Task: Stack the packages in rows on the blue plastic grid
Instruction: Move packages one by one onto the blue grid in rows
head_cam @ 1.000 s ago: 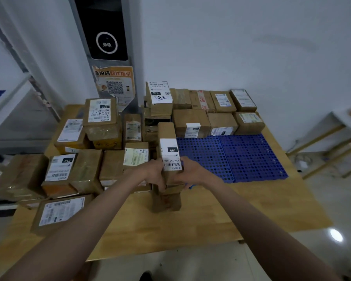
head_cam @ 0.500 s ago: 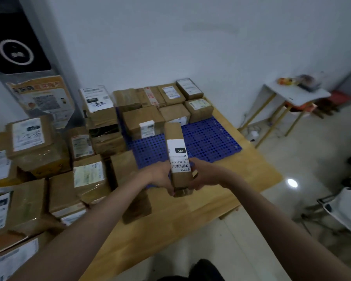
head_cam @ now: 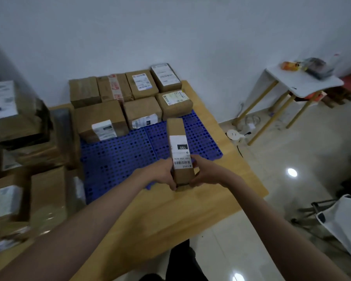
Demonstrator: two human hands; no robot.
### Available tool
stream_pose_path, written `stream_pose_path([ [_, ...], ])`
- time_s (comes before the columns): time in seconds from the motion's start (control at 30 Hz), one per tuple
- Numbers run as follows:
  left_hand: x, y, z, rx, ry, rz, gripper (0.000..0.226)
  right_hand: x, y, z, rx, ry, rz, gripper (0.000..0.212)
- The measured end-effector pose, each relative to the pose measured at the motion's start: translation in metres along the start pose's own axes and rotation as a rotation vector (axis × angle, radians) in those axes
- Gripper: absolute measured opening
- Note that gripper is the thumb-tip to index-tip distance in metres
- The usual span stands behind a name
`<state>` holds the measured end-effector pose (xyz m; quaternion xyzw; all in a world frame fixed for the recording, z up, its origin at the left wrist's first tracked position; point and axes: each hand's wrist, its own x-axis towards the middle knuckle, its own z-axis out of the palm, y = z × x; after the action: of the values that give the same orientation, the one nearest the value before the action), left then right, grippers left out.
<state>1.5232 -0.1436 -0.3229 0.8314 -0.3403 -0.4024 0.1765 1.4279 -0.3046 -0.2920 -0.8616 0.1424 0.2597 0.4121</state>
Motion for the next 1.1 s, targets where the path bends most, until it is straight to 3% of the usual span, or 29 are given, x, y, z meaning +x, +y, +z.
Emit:
stream_pose_path([
  [0.27, 0.120, 0.044, -0.009, -0.134, 0.025, -0.092, 0.107, 0.071, 0.060, -0.098, -0.068, -0.058, 0.013, 0.092],
  [0.37, 0.156, 0.050, -0.013, -0.172, 0.035, -0.132, 0.110, 0.099, 0.074, -0.123, -0.090, -0.077, -0.004, 0.085],
  [0.47, 0.184, 0.051, -0.017, -0.219, 0.037, -0.163, 0.107, 0.125, 0.084, -0.143, -0.131, -0.107, 0.031, 0.096],
  [0.77, 0.236, 0.044, -0.014, -0.262, 0.003, -0.216, 0.093, 0.172, 0.117, -0.153, -0.200, -0.092, 0.025, 0.092],
  [1.1, 0.248, 0.040, -0.012, -0.261, -0.032, -0.224, 0.103, 0.190, 0.135, -0.149, -0.267, -0.088, 0.048, 0.094],
])
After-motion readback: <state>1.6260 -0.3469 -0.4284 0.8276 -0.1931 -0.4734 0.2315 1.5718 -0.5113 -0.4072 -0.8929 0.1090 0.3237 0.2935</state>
